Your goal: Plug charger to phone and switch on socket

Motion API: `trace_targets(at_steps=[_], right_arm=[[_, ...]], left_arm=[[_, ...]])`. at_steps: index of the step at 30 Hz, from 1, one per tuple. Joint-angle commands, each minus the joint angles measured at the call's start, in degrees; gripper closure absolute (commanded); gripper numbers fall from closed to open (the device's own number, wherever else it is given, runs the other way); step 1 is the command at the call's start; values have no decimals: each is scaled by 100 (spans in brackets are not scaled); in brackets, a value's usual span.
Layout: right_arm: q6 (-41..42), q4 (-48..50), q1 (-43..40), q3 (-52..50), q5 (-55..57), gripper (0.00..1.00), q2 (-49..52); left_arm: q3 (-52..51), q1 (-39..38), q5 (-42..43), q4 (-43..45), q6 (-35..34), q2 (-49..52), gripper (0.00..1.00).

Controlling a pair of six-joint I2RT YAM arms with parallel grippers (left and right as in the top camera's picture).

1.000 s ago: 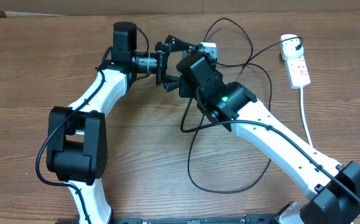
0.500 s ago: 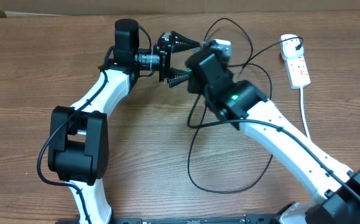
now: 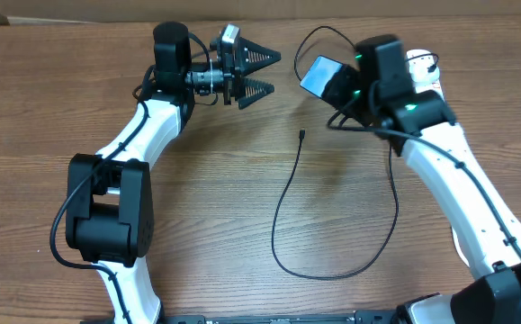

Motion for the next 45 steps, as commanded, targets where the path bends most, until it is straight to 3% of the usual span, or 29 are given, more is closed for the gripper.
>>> trace_targets(at_steps=[1,6,17,22,30,45], right_arm=[[643,164,-398,90,-1377,96,-306],[1036,479,-717,81,-2205,97,-306],[2133,1414,-732,70,-2184,97,-299],[2522,1609,-623,70,-2039,97,-284],[2830,2264,-129,-162,-1471,97,-256],[2997,2487,459,-343,-730,97,-256]], left_arm=[[120,22,-105,444,319,35,0],[120,-39,-166,1054,297,35,0],[120,-79,-704,1056,-201,35,1],[120,-111,-1005,1056,-874,35,8],[120,-249,-1139,1056,-2214,35,9],[120,-286,-1432,1056,-3233,35,22]])
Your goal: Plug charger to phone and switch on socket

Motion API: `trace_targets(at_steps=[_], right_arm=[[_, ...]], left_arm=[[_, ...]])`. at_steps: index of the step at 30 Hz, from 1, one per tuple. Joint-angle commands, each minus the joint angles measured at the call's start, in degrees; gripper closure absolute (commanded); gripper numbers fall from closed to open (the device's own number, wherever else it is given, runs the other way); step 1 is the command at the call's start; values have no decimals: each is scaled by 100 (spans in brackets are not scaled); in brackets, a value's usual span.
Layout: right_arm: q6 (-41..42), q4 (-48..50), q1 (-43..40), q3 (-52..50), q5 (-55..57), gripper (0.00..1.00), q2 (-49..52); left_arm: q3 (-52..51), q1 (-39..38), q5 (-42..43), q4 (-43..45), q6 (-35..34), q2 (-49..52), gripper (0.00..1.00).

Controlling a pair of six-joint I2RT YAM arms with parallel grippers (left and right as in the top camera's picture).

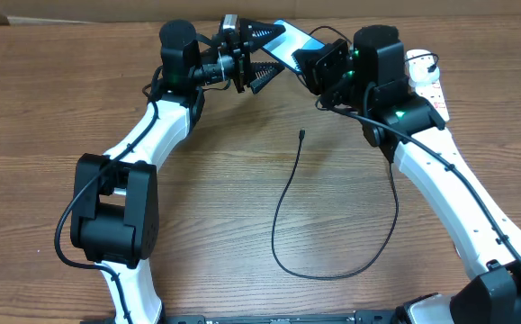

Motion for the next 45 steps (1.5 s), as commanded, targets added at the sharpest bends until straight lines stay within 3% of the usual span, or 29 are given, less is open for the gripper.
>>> trace_targets(at_steps=[1,7,11,33,39,45], right_arm=[[24,170,103,-15,208,96,-247],[68,260,398,-15,632,97,-247],[149,262,586,-15,879,97,-247],[26,149,645,-52,1097,97,-247],[-17,74,645,-52,1241,97,-247],[-26,44,645,-52,1266,97,-238]], left_arm=[[92,-44,-114,24,-461,33,23],[92,-68,-94,26,-992,33,25],[92,-116,-125,24,-1202,33,32],[92,-111,-129,28,-1196,33,47],[92,-107,-131,26,-1200,33,59],[92,-109,-131,26,-1202,33,61]])
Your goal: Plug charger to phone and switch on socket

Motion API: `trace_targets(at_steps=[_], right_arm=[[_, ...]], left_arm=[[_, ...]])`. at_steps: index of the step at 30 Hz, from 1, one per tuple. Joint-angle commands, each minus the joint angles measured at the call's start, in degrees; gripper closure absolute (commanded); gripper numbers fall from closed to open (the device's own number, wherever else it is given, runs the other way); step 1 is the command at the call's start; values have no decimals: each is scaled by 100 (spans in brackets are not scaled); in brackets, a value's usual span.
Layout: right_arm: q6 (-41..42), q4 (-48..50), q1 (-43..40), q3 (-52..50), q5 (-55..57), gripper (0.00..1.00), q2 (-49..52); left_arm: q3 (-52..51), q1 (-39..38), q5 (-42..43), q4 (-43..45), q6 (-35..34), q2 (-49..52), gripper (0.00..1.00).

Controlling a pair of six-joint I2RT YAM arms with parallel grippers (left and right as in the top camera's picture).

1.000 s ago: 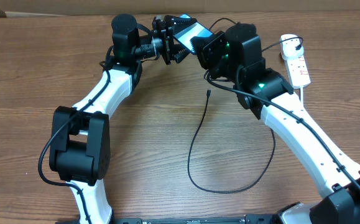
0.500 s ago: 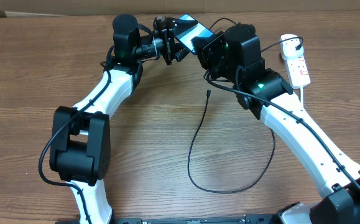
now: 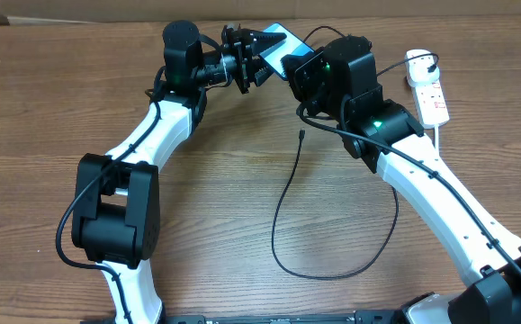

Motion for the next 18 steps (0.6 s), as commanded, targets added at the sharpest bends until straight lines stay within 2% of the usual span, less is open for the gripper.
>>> trace_targets(at_steps=[1,6,18], right_arm=[[-85,85,33,-24,114,97,-238],[-83,83,35,-24,111,97,-238],[-83,42,107,-24,164,97,-197]], left_arm=[[92,-35,-33,26,-2,35,62],[92,-35,-33,26,-42,35,69],[92,-35,-28,26,-157,35,74]])
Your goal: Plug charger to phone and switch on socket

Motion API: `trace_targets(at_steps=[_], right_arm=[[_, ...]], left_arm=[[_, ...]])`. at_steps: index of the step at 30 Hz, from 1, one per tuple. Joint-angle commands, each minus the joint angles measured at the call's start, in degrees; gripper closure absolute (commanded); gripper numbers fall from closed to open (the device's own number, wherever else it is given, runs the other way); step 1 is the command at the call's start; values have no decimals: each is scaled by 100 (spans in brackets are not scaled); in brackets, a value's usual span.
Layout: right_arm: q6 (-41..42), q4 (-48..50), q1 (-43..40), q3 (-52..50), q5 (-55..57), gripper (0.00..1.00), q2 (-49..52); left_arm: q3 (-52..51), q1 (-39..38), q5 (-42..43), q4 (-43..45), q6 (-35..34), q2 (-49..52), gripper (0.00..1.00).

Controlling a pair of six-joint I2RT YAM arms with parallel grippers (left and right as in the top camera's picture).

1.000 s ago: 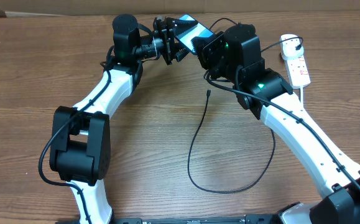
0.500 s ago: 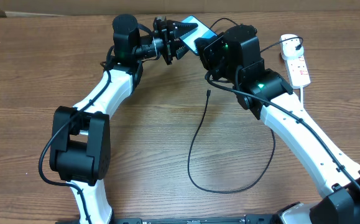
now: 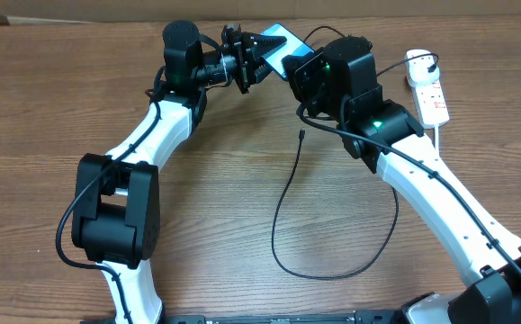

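The phone (image 3: 283,40), its blue screen facing up, is held off the table at the back middle, between the two grippers. My left gripper (image 3: 262,52) has its dark fingers closed on the phone's left end. My right gripper (image 3: 298,65) is at the phone's right end, its fingers hidden under the black wrist housing. The black charger cable (image 3: 282,202) lies in a loop on the table, with its free plug tip (image 3: 302,135) just below the right wrist. The white socket strip (image 3: 431,94) lies at the back right.
The wooden table's back edge (image 3: 80,20) runs just behind the grippers. Part of the cable runs under the right arm (image 3: 440,189) towards the strip. The left arm's base (image 3: 112,216) stands at the front left.
Hardly anything differs. The phone shows slightly more to the right of the left fingers. Both arms are where they were.
At first my right gripper held the phone at the back right and my left gripper stood open some way to the left. Then the two met at the back middle, the open left fingers around the phone. After that the left fingers were closed on it, as now.
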Motion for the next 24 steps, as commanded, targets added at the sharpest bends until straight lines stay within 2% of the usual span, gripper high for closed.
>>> trace_targets(at_steps=[1,10,24], right_arm=[[-59,92,98,-24,120,97,-173],[-59,96,142,-24,190,97,-109],[-59,96,144,-24,186,97,-107]], left_arm=[[92,-35,-26,26,-144,33,74],[92,-35,13,26,-136,33,75],[92,-33,9,24,-133,33,82]])
